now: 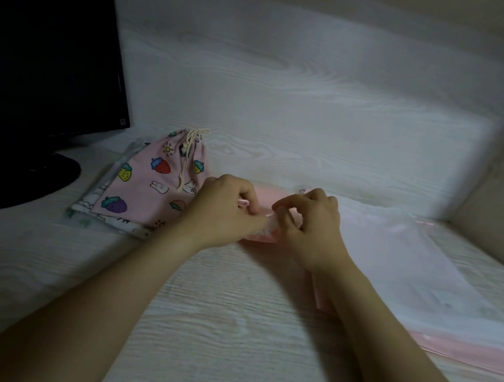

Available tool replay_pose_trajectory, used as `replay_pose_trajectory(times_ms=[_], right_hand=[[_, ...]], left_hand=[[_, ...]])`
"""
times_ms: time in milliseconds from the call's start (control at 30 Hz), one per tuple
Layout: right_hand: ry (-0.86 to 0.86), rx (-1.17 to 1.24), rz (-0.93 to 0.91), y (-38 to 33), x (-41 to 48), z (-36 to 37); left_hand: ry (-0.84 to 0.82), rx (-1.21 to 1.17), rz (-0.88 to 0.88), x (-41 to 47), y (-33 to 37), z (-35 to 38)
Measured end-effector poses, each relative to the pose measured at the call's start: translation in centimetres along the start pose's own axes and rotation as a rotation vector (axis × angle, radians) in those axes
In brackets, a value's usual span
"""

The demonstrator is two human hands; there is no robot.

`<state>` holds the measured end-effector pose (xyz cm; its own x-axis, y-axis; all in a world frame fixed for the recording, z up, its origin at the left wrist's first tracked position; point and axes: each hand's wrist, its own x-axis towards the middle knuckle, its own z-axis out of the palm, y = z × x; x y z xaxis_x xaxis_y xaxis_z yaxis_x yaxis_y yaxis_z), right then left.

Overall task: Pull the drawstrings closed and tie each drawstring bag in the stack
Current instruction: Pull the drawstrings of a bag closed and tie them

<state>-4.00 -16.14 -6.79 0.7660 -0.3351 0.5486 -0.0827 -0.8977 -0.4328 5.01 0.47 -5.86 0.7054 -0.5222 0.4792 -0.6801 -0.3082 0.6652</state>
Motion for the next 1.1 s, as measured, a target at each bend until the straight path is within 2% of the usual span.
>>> replay_pose_trajectory(times_ms=[100, 200, 433, 667, 800, 933, 1100], right_hand=[[-0.059, -0.060, 0.025, 0.1, 0.0, 0.0], [-0.044, -0.066, 0.038, 0.4, 0.2, 0.1], [-0.022, 0.163, 0.055, 0.2, 0.1, 0.0], [-0.061, 0.201, 0.071, 0.3, 0.4, 0.2], [-0.048, 0.178, 0.076, 0.4, 0.4, 0.5], [-0.017, 0.179, 0.118, 0.5, 0.2, 0.7], [0.120, 0.153, 0.144, 0.4, 0.2, 0.6]], left_hand=[[-0.024, 0.131, 0.125, -0.2, -0.5, -0.1], [-0.016, 0.200, 0.174, 0.1, -1.5, 0.2], [-0.010, 0.255, 0.079, 0.2, -2.7, 0.9], [0.098, 0.475, 0.053, 0.2, -1.8, 0.9], [0.008, 0.425, 0.010, 0.2, -1.9, 0.6], [-0.008, 0.319, 0.004, 0.1, -2.0, 0.5], [-0.037, 0.248, -0.004, 0.2, -2.4, 0.7]])
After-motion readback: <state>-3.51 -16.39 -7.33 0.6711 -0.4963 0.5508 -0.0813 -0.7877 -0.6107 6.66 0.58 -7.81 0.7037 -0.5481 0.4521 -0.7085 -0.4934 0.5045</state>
